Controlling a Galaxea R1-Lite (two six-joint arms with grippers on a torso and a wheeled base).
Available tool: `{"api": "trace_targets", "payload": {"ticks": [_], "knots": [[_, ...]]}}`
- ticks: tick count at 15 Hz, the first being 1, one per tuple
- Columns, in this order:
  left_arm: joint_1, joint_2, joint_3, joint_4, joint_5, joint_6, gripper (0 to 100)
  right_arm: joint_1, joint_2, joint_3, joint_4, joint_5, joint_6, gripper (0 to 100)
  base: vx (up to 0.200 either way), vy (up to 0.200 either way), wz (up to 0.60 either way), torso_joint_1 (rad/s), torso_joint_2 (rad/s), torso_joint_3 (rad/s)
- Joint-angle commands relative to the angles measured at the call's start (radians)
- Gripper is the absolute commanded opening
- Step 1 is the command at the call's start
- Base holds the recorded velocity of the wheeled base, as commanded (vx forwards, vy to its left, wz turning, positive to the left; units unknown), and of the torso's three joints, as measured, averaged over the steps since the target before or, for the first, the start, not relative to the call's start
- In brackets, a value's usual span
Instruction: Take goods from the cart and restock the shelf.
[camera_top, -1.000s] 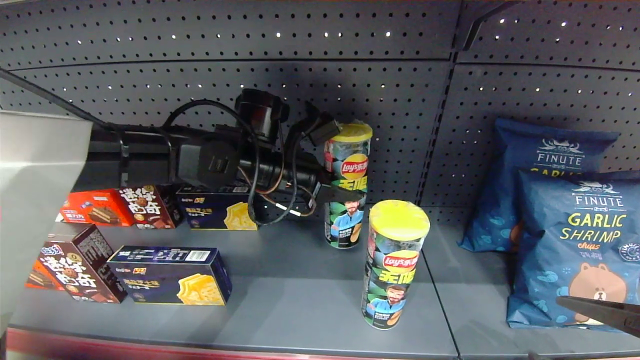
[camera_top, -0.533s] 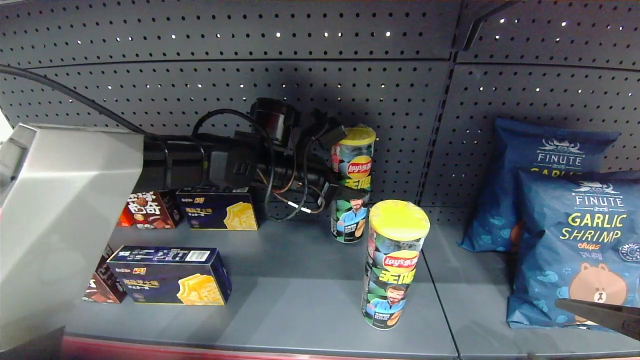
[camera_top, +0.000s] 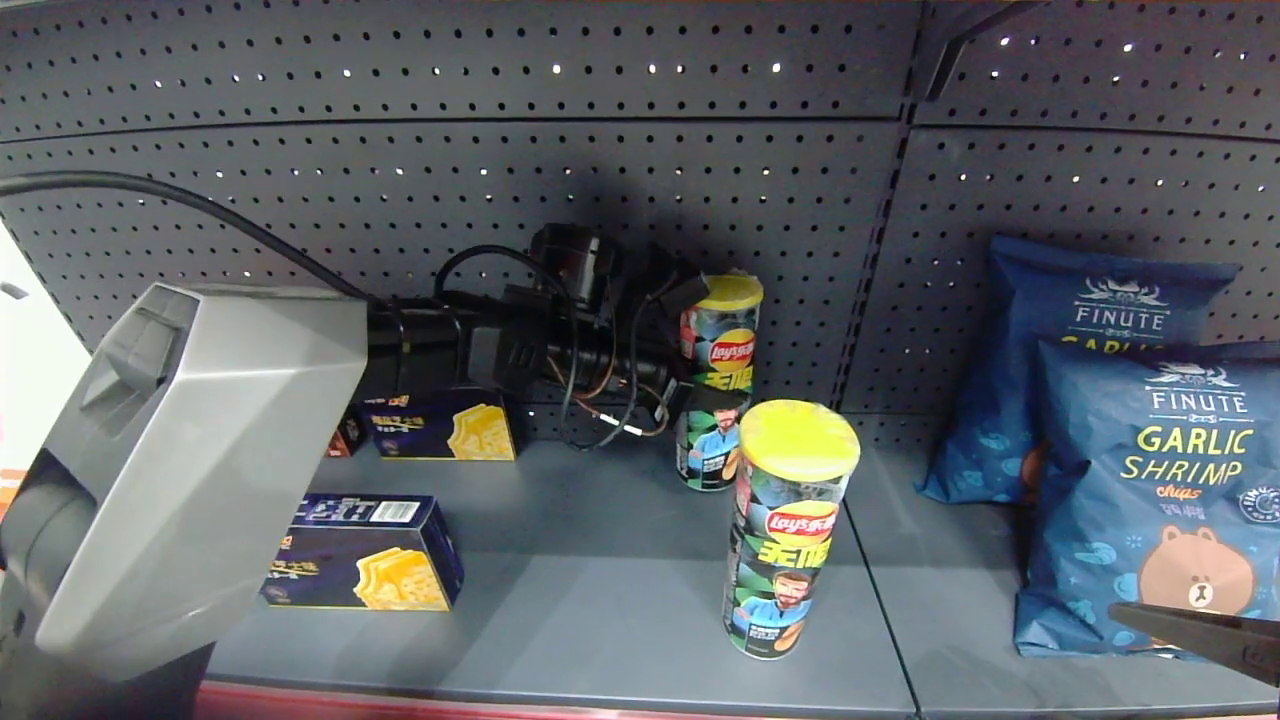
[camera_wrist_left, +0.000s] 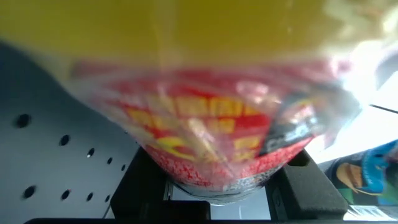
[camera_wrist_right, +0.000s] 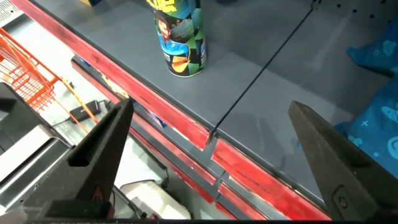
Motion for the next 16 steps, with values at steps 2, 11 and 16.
{"api": "trace_targets", "payload": {"ticks": [2,11,16], "knots": [[-0.003,0.031,-0.022,0.001,0.000,0.000,0,0.000,0.003,0.000,-0.001,0.000,0.000,100,0.000,0.000,0.00,0.000,0.00,0.000],[-0.029,0.053,-0.022,-0.004,0.003,-0.001,100,-0.016,-0.003,0.018,0.001,0.000,0.000,100,0.000,0.000,0.00,0.000,0.00,0.000],[-0.023,-0.036,0.061,-0.004,0.005,0.002,100,-0.017,0.029,0.026,0.001,0.003,0.000,100,0.000,0.000,0.00,0.000,0.00,0.000]]}}
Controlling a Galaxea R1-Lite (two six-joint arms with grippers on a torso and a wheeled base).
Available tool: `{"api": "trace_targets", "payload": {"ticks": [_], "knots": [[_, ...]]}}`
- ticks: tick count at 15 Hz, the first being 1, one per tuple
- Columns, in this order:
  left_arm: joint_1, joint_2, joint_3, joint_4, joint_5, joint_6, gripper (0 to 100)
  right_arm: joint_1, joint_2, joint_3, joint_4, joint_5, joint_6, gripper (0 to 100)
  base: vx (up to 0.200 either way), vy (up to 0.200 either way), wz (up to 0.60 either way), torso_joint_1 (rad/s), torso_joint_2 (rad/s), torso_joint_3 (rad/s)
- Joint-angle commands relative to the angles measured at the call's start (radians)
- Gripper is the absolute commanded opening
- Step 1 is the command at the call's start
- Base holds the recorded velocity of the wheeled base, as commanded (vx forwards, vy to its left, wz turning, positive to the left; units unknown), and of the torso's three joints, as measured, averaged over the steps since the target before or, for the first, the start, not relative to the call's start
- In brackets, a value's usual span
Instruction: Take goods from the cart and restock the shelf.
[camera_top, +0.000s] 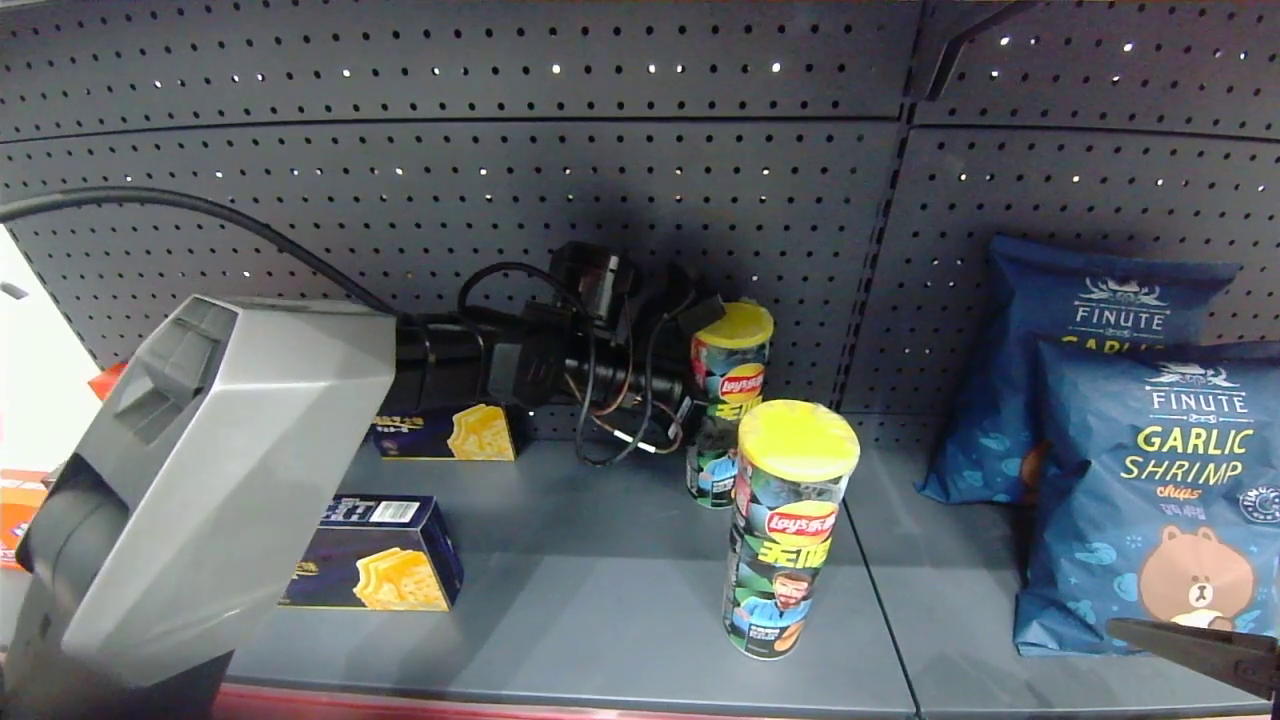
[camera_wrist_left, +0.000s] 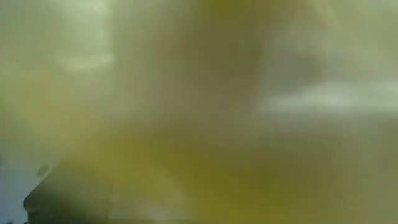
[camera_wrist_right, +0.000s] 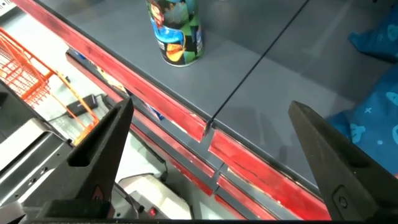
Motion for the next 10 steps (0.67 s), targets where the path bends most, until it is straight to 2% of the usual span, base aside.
{"api": "trace_targets", "payload": {"ticks": [1,3,4,6,8,10], "knots": [[0.004,-0.135,0.166,-0.039,0.003,0.002,100,-0.022,0.050,-0.005,-0.003,0.005,0.000,100,0.000,0.000,0.00,0.000,0.00,0.000],[0.016,-0.212,0.301,-0.127,0.006,-0.003,100,-0.036,0.077,0.000,-0.006,0.016,0.005,100,0.000,0.000,0.00,0.000,0.00,0.000],[0.038,-0.279,0.407,-0.160,0.006,-0.003,100,-0.036,0.085,0.011,-0.006,0.020,0.017,100,0.000,0.000,0.00,0.000,0.00,0.000],[0.073,-0.385,0.542,-0.186,0.008,-0.003,100,-0.037,0.119,0.020,-0.002,0.017,0.017,100,0.000,0.000,0.00,0.000,0.00,0.000],[0.108,-0.446,0.609,-0.220,0.017,-0.003,100,-0.047,0.171,0.003,-0.010,0.011,0.017,100,0.000,0.000,0.00,0.000,0.00,0.000],[0.148,-0.532,0.655,-0.226,0.072,-0.024,100,-0.070,0.277,-0.083,-0.019,-0.020,0.018,100,0.000,0.000,0.00,0.000,0.00,0.000]]}}
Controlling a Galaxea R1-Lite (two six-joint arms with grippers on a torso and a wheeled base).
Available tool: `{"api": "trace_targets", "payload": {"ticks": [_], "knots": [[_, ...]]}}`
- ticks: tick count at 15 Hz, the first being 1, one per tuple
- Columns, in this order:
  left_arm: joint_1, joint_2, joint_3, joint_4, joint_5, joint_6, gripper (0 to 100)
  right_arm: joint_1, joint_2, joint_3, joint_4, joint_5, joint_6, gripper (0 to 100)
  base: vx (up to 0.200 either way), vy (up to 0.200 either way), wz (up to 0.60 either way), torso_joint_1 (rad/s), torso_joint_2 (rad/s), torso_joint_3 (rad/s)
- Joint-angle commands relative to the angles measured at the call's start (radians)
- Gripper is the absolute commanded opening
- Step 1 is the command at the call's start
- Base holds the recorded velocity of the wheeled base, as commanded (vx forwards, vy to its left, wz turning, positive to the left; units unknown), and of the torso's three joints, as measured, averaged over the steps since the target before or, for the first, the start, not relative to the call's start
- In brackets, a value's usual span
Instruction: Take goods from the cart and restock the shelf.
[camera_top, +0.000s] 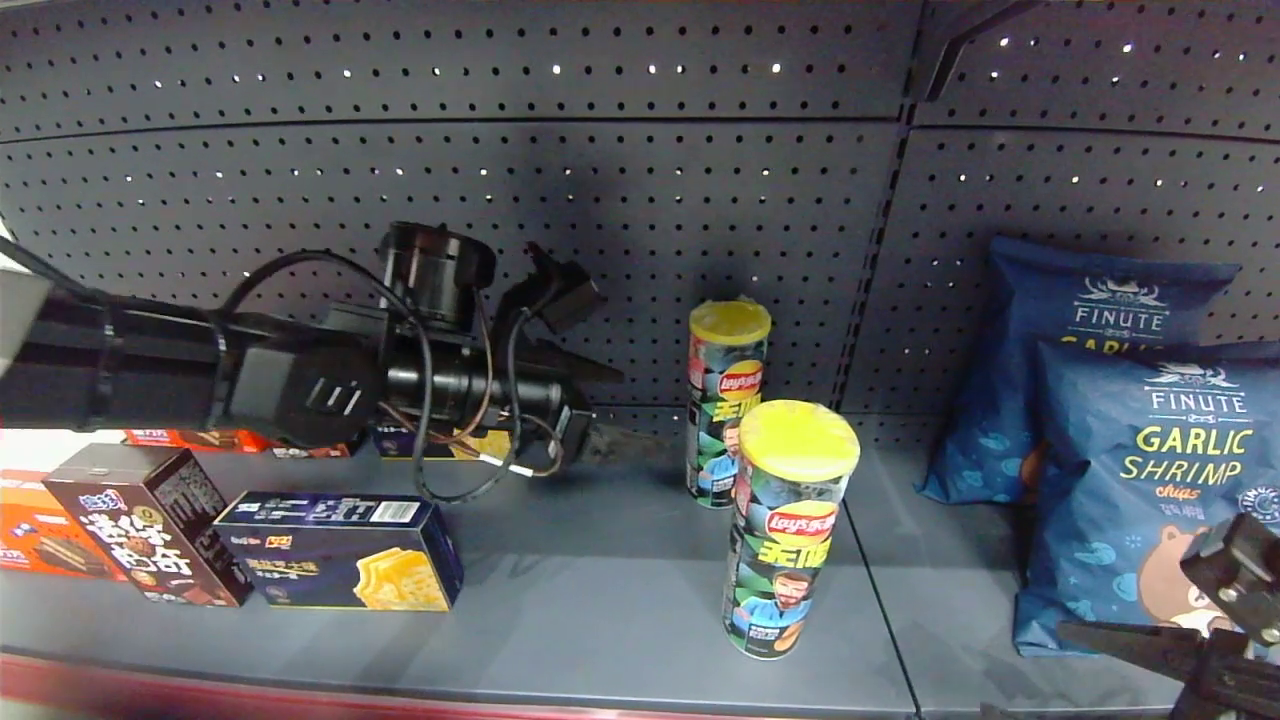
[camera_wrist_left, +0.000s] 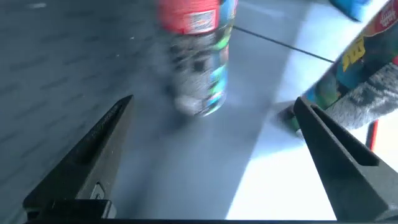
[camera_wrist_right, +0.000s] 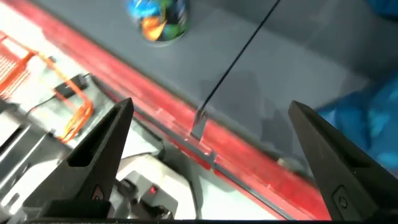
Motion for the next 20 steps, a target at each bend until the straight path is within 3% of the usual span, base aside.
{"api": "trace_targets", "payload": {"ticks": [1,4,6,9,10,15,20], "knots": [[0.043,-0.143,0.056,0.003,0.063,-0.020,100,-0.024,0.149,-0.094,-0.004,-0.048,0.007,100,0.000,0.000,0.00,0.000,0.00,0.000],[0.048,-0.270,0.168,0.006,0.252,-0.048,100,-0.036,0.310,-0.169,-0.003,-0.171,0.064,100,0.000,0.000,0.00,0.000,0.00,0.000],[0.046,-0.344,0.237,-0.002,0.322,-0.054,100,-0.029,0.326,-0.171,-0.003,-0.178,0.064,100,0.000,0.000,0.00,0.000,0.00,0.000],[0.057,-0.402,0.284,-0.006,0.336,-0.049,100,-0.029,0.324,-0.155,-0.004,-0.175,0.059,100,0.000,0.000,0.00,0.000,0.00,0.000],[0.097,-0.410,0.274,-0.008,0.334,-0.045,100,-0.030,0.336,-0.158,-0.006,-0.171,0.059,100,0.000,0.000,0.00,0.000,0.00,0.000],[0.156,-0.408,0.258,-0.046,0.330,-0.040,100,-0.021,0.431,-0.217,-0.055,-0.169,0.056,100,0.000,0.000,0.00,0.000,0.00,0.000],[0.173,-0.405,0.303,-0.111,0.328,-0.042,100,0.019,0.502,-0.290,-0.055,-0.175,0.057,100,0.000,0.000,0.00,0.000,0.00,0.000]]}}
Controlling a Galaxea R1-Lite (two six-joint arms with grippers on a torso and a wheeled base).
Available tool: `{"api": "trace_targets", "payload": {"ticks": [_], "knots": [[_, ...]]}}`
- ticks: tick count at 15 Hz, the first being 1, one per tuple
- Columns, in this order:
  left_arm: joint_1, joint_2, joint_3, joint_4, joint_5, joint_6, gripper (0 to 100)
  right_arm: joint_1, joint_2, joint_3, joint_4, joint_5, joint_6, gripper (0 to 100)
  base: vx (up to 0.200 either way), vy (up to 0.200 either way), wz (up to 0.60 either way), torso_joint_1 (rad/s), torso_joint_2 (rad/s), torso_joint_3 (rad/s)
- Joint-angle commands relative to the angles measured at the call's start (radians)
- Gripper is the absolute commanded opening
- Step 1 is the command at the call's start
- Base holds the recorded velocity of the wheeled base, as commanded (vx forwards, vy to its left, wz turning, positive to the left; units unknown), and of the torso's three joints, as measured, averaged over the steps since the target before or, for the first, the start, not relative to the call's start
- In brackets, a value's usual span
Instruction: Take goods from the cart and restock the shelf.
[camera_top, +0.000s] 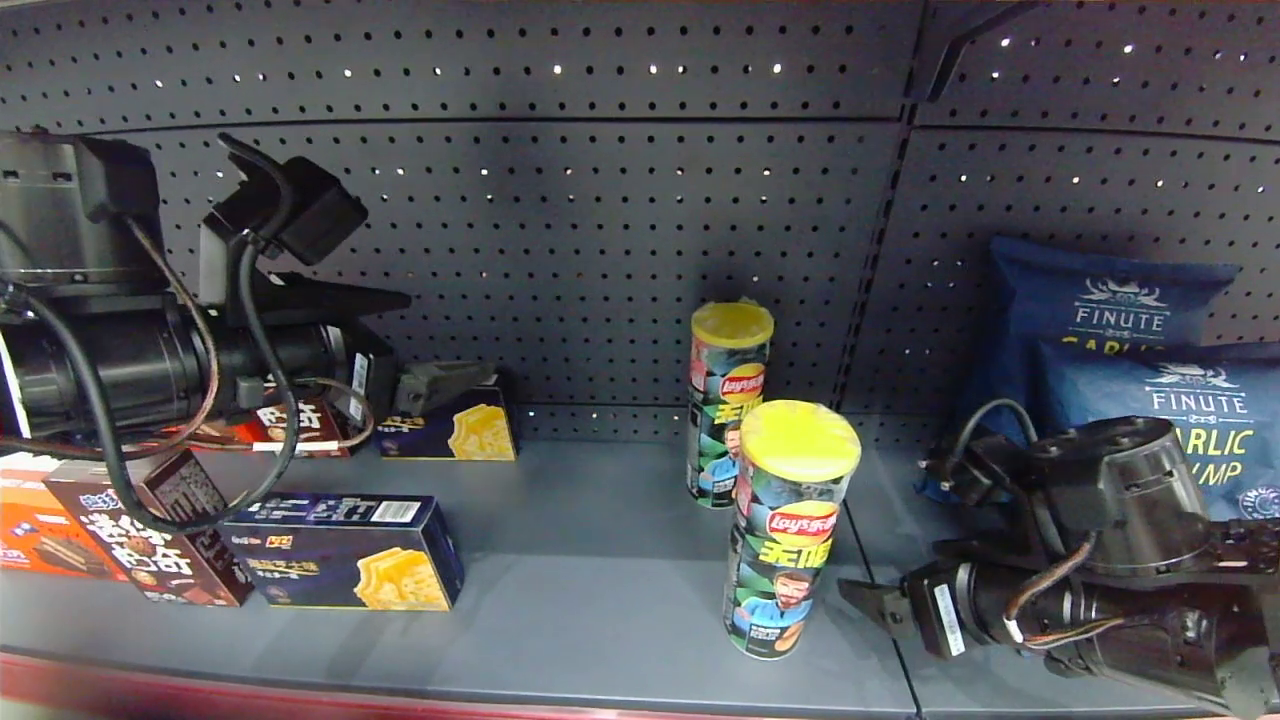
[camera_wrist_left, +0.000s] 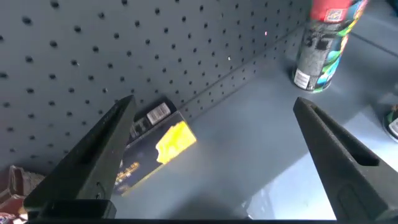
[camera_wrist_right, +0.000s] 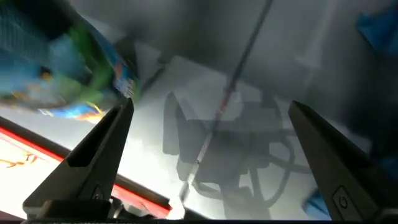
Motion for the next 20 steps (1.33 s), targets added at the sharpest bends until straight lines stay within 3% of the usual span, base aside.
{"api": "trace_targets", "payload": {"ticks": [1,12,20], "knots": [[0.001,0.002,0.018,0.000,0.000,0.000,100,0.016,0.042,-0.027,0.000,-0.001,0.001,100,0.000,0.000,0.00,0.000,0.00,0.000],[0.001,0.002,0.027,0.000,-0.003,0.001,100,0.054,0.076,-0.030,-0.026,-0.001,0.002,100,0.000,0.000,0.00,0.000,0.00,0.000],[0.000,0.001,0.027,0.000,-0.003,0.001,100,0.014,0.088,-0.054,-0.026,-0.002,0.001,100,0.000,0.000,0.00,0.000,0.00,0.000]]}}
